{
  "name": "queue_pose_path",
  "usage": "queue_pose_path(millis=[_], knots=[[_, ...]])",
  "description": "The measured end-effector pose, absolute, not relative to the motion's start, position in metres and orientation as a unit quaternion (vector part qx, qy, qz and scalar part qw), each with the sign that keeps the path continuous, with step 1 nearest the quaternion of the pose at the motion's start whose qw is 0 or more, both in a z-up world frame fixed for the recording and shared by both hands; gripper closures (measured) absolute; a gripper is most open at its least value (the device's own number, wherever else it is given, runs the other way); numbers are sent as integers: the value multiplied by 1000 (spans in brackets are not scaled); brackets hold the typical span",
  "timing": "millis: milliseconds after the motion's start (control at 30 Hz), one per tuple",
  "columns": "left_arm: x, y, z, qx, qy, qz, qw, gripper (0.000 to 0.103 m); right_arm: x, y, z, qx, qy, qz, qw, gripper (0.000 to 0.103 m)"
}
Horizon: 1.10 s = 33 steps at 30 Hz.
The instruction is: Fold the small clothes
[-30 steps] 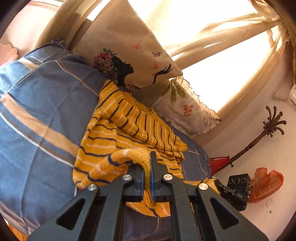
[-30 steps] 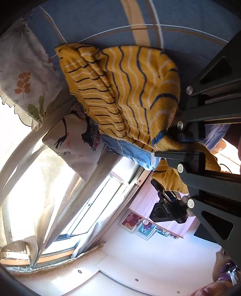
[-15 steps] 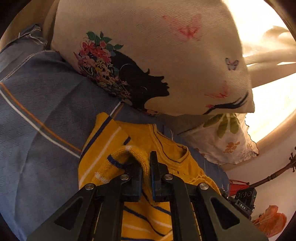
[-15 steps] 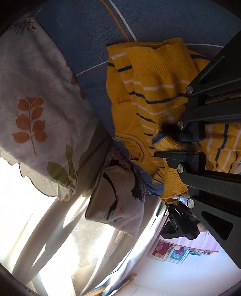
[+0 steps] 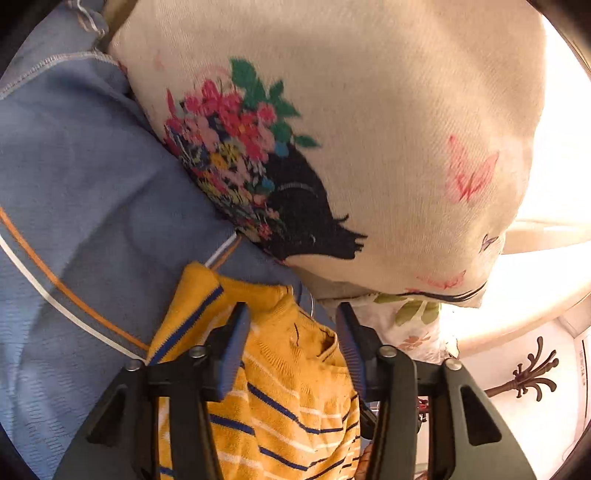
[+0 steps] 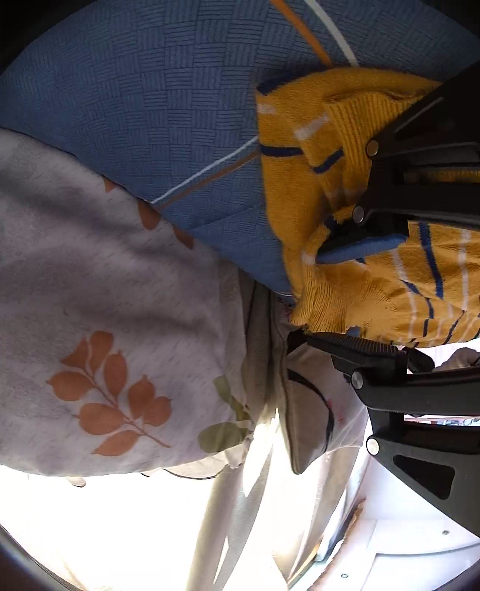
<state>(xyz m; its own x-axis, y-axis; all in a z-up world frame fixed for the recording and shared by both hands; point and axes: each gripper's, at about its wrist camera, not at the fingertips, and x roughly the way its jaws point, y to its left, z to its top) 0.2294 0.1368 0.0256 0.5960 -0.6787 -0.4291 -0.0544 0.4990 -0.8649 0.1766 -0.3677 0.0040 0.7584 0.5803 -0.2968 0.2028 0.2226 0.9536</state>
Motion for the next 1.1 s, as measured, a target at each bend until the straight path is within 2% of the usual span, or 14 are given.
queue_pose_path(millis=[100, 167, 400, 600, 767, 833, 933, 967, 1000, 1033, 1067, 1100], knots=[[221, 144, 35, -444, 399, -188, 780, 54, 169, -376, 19, 584, 310, 86, 745, 43], [214, 147, 40, -426, 404, -173, 791, 51, 159, -384, 26, 575, 308, 62, 755, 28], [161, 149, 41, -333, 437, -162, 819, 42, 102, -386, 40, 486, 368, 51, 791, 25], [130, 152, 14, -315, 458, -173, 813, 34, 63, -360, 30, 433, 415, 76, 797, 23], [126, 134, -13, -312, 472, -195, 801, 30, 58, -335, 28, 397, 416, 105, 811, 17], [127, 124, -11, -299, 464, -204, 809, 15, 63, -319, 29, 373, 415, 105, 823, 16], [129, 103, -12, -292, 460, -201, 814, 14, 65, -294, 32, 310, 403, 88, 857, 12], [129, 95, -8, -270, 463, -189, 822, 15, 64, -288, 32, 288, 404, 80, 865, 17], [129, 88, -7, -257, 473, -188, 822, 43, 66, -284, 31, 281, 410, 78, 865, 26], [131, 86, -8, -260, 492, -194, 808, 80, 69, -287, 26, 301, 422, 96, 850, 63], [131, 88, -8, -266, 500, -192, 801, 80, 70, -294, 21, 336, 427, 114, 832, 72], [128, 91, -5, -270, 495, -187, 805, 80, 70, -301, 20, 357, 424, 119, 824, 74]])
